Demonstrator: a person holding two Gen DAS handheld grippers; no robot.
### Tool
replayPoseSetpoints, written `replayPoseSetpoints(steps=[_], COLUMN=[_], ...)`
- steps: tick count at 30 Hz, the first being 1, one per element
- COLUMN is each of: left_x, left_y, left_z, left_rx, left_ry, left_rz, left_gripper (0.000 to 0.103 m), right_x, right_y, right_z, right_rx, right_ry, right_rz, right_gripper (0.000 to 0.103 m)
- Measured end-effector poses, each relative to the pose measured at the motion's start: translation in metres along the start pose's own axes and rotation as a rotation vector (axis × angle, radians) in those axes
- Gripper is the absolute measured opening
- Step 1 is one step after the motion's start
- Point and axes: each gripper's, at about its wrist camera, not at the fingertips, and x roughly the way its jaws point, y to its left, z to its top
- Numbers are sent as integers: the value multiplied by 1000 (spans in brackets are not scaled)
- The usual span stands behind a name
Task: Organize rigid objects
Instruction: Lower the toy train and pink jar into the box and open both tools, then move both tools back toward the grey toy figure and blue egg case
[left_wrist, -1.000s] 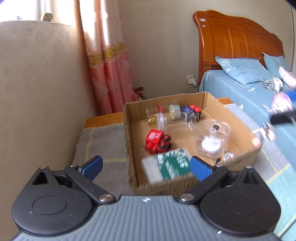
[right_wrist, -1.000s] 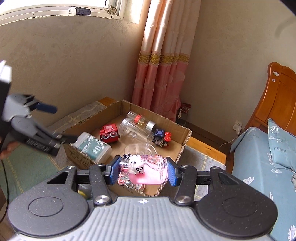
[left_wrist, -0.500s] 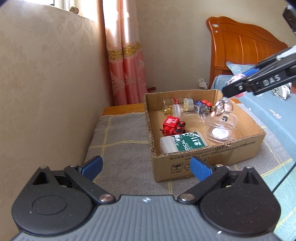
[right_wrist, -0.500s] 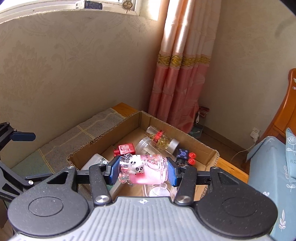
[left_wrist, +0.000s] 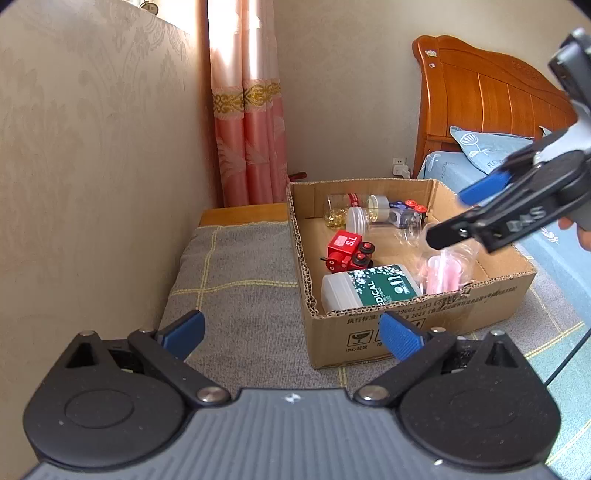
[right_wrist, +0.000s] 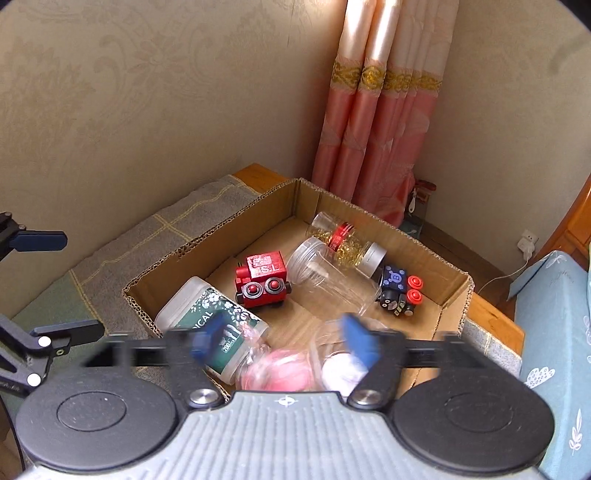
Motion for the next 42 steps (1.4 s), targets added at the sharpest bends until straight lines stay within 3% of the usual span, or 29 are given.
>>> replayPoseSetpoints(steps=[1, 11, 21, 33, 42], left_x=[0, -9, -13, -33, -29], left_y=[0, -4, -4, -13, -19], left_z=[-1, -6, -19, -29, -34], left_rx=[-1, -2, -37, -16, -10], left_ry=[4, 31, 109, 101, 131], left_rz=[1, 15, 40, 25, 19], left_gripper=[101, 101, 101, 101, 101], right_x=[-4, -33, -51, -47, -12], right_y=[2, 18, 22, 27, 35], right_z=[0, -10, -65, -124, -166], right_rx=[-1, -16, 110, 239, 289], right_ry=[-19, -52, -27, 29, 109], right_rz=[-7, -42, -63, -106, -119], right_gripper=[103, 103, 103, 103, 103])
